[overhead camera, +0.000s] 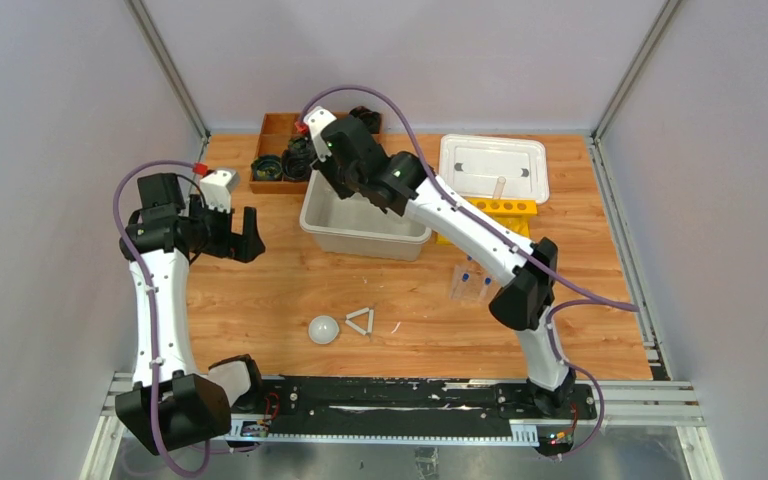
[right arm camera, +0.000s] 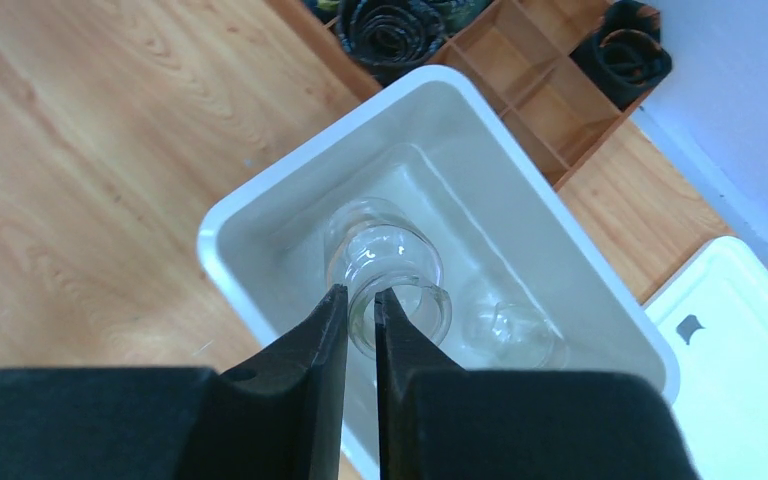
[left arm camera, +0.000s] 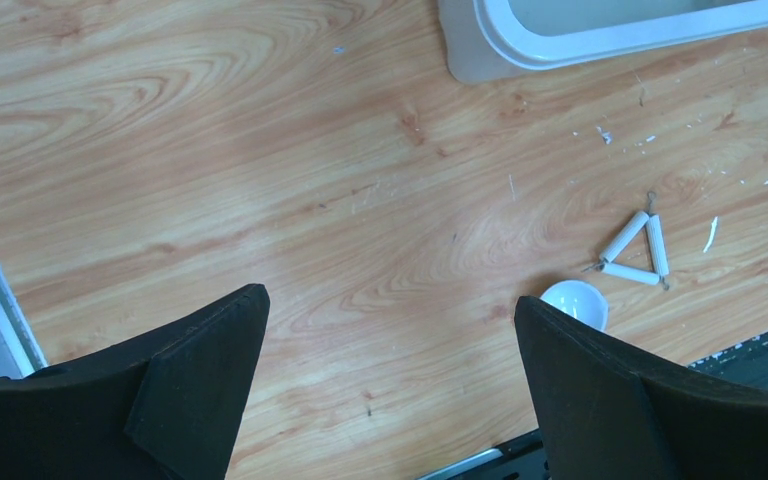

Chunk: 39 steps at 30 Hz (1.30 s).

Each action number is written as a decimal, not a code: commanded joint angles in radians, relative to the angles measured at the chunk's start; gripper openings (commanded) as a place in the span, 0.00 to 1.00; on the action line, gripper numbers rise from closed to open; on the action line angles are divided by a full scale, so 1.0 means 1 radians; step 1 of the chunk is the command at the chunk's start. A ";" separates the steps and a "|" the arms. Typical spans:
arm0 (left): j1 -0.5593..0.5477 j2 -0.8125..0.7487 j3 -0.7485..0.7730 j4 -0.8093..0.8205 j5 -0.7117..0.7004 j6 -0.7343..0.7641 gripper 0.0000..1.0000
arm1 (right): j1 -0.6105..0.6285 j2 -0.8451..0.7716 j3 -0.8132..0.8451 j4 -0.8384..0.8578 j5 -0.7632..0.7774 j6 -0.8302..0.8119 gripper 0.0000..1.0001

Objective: Organize the chemistry lab equipment

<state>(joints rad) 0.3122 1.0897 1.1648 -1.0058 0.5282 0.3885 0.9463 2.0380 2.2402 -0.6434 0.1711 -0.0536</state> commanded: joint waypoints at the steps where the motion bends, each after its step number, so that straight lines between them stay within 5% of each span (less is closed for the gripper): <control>1: -0.001 0.006 -0.013 -0.006 0.061 0.020 1.00 | -0.028 0.099 0.053 0.015 0.086 -0.038 0.00; 12: -0.001 0.065 -0.028 0.009 0.130 0.048 1.00 | -0.058 0.296 0.098 0.055 0.124 -0.058 0.00; 34: -0.001 0.095 -0.022 0.009 0.216 0.076 1.00 | -0.132 0.467 0.153 0.191 -0.037 -0.028 0.00; 39: -0.001 0.092 -0.022 0.009 0.227 0.069 1.00 | -0.132 0.467 0.148 0.217 -0.064 -0.022 0.25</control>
<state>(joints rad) 0.3119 1.1950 1.1370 -1.0042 0.7235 0.4465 0.8234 2.4966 2.3623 -0.4717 0.1406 -0.0799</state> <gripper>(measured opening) 0.997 0.173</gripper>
